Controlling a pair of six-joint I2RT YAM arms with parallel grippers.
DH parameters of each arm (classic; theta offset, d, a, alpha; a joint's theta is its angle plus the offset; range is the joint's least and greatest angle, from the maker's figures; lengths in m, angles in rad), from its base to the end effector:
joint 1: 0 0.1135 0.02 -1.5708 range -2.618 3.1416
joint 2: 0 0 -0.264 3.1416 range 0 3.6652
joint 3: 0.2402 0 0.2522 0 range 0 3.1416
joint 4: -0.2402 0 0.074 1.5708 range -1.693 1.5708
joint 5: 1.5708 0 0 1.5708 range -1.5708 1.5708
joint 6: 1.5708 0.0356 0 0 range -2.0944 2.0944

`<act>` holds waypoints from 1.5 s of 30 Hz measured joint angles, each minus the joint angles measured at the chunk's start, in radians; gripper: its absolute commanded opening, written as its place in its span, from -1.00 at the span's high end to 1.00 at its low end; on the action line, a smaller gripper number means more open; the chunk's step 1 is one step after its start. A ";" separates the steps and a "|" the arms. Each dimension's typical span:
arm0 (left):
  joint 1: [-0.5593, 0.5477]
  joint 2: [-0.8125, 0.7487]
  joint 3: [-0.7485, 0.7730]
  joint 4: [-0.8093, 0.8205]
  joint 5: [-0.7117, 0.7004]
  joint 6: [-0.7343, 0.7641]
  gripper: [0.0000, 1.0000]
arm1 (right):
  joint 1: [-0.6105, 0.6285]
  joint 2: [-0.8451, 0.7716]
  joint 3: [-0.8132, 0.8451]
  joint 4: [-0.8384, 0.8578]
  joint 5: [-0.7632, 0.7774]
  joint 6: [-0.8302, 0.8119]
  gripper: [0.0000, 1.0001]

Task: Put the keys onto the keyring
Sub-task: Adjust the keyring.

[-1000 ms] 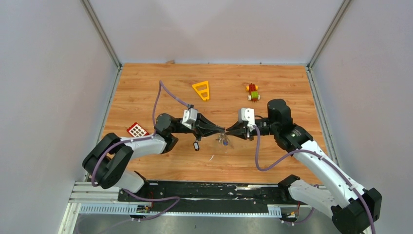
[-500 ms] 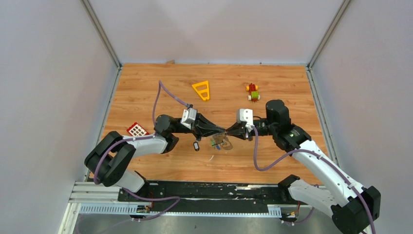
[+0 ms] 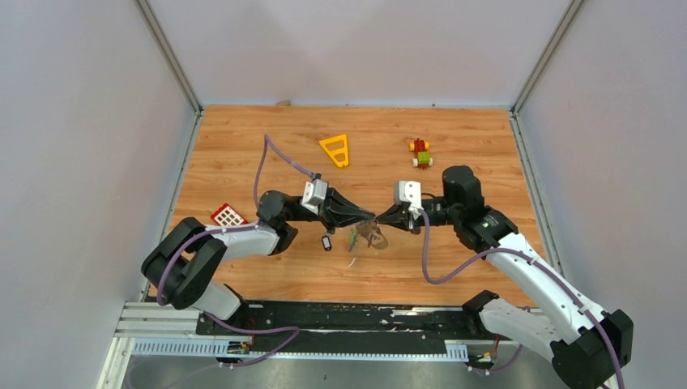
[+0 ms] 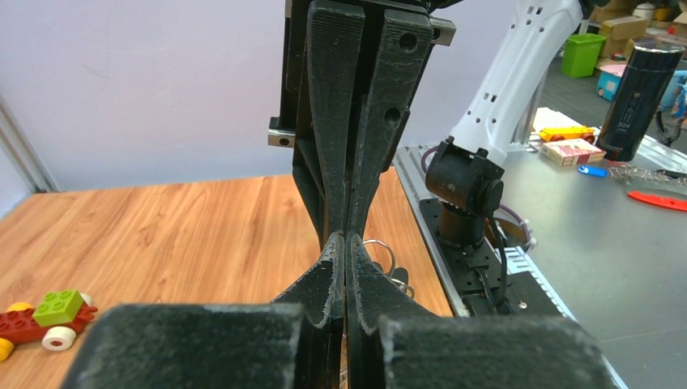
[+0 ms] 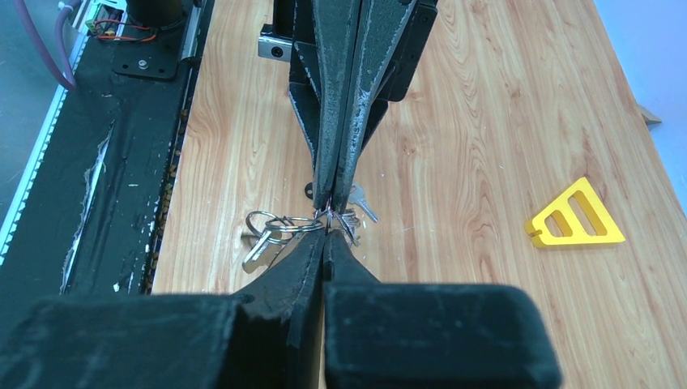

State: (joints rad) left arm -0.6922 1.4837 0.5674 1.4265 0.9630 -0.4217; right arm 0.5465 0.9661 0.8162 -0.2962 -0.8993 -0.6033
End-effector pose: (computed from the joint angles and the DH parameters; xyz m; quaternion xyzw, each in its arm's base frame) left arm 0.1939 -0.1987 0.2647 0.4563 0.3903 -0.6030 0.5252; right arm 0.1631 0.1318 0.3119 -0.6088 0.5134 0.3539 0.4904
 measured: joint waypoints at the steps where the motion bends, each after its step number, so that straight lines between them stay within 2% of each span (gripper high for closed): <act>1: 0.000 0.002 0.000 0.002 0.000 0.000 1.00 | 0.000 -0.001 0.000 -0.002 0.000 0.000 1.00; 10: -0.002 0.011 -0.011 0.006 -0.001 0.005 1.00 | 0.002 -0.047 0.000 -0.053 0.047 -0.083 1.00; 13: -0.002 0.011 -0.013 -0.019 0.010 0.028 0.88 | 0.005 -0.080 0.010 -0.102 0.078 -0.160 1.00; 15: -0.002 0.010 -0.012 -0.057 0.017 0.063 0.81 | 0.014 -0.103 0.023 -0.134 0.109 -0.213 1.00; 18: -0.002 -0.010 -0.005 -0.198 0.019 0.153 1.00 | 0.050 -0.124 0.034 -0.171 0.164 -0.275 1.00; 21: -0.002 -0.047 0.011 -0.344 0.014 0.253 1.00 | 0.078 -0.129 0.034 -0.188 0.198 -0.303 1.00; 25: -0.002 -0.086 0.018 -0.417 0.007 0.325 1.00 | 0.084 -0.121 0.013 -0.169 0.213 -0.294 0.88; 30: -0.002 -0.104 0.015 -0.431 0.017 0.389 1.00 | 0.084 -0.081 -0.011 -0.143 0.217 -0.233 0.51; 32: -0.002 -0.109 0.009 -0.431 0.024 0.413 1.00 | 0.084 -0.061 -0.011 -0.132 0.211 -0.208 0.44; 37: -0.002 -0.113 -0.008 -0.432 0.039 0.451 1.00 | 0.084 -0.026 -0.011 -0.109 0.198 -0.166 0.43; 45: -0.002 -0.115 -0.024 -0.436 0.058 0.478 1.00 | 0.084 0.005 -0.011 -0.095 0.163 -0.134 0.61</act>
State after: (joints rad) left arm -0.6941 1.3685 0.5438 0.9909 1.0214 0.0559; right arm 0.6308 0.9714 0.8051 -0.3912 -0.7364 -0.7368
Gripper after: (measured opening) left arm 0.006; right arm 0.219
